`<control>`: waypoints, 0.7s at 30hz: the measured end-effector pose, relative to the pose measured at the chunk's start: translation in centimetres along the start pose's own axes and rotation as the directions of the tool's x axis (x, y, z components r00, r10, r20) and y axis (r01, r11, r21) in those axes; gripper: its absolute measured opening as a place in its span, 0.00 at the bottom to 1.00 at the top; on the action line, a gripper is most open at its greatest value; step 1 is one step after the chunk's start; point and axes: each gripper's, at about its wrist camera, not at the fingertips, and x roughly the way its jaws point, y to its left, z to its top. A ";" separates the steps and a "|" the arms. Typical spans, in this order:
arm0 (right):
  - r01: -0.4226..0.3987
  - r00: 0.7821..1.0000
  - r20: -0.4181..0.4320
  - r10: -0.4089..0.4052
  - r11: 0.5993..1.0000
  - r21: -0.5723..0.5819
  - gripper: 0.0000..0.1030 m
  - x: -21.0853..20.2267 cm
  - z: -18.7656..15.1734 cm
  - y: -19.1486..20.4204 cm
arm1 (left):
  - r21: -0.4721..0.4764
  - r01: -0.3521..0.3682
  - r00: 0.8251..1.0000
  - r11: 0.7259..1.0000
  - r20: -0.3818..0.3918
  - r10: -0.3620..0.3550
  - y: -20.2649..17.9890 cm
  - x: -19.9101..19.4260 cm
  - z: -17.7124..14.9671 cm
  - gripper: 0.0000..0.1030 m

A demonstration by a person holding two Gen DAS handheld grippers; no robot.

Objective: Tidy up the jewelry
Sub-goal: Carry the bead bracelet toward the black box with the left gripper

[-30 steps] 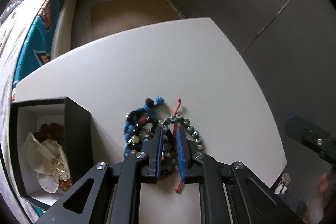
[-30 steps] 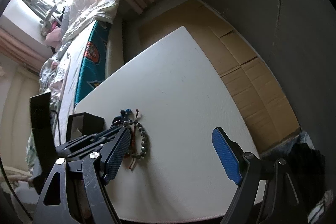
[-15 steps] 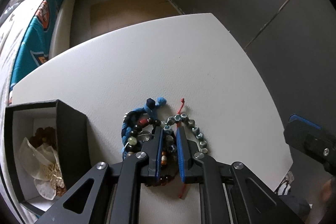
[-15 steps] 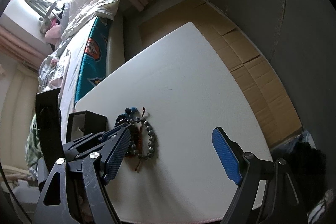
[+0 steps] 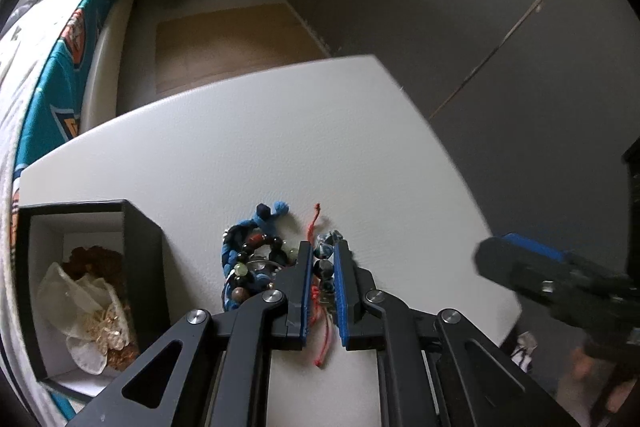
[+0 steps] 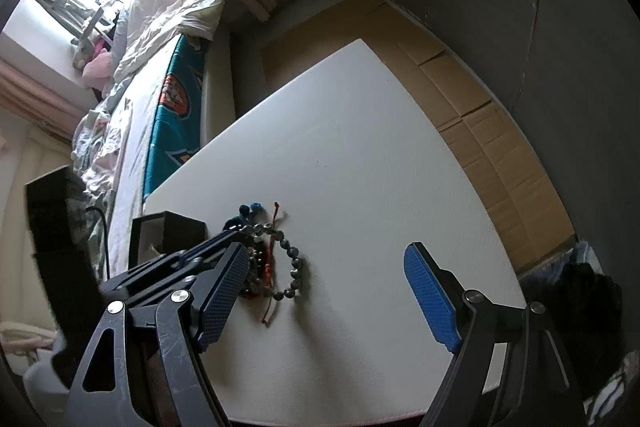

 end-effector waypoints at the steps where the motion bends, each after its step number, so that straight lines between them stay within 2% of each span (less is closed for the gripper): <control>1: -0.004 1.000 -0.001 0.004 1.000 -0.002 0.79 0.1 0.0 0.1 | -0.003 0.007 1.000 1.000 0.017 -0.007 0.1 -0.6 0.0 0.10; 9: -0.024 1.000 -0.020 0.023 0.999 -0.029 0.79 1.0 -0.4 1.9 | -0.042 0.036 0.994 0.998 0.107 -0.032 1.7 -4.7 -0.3 0.10; 17: -0.065 0.997 -0.045 0.063 0.996 -0.055 0.79 2.3 -0.8 3.7 | -0.083 0.073 0.980 0.994 0.189 -0.056 4.5 -8.4 -0.8 0.10; 19: -0.095 0.994 -0.060 0.090 0.993 -0.075 0.68 2.6 -0.9 4.4 | -0.096 0.078 0.977 0.992 0.207 -0.057 5.3 -9.2 -0.8 0.10; 21: -0.110 0.991 -0.084 0.102 0.990 -0.093 0.64 3.4 -1.0 5.3 | -0.115 0.080 0.972 0.990 0.228 -0.052 6.4 -10.2 -0.9 0.10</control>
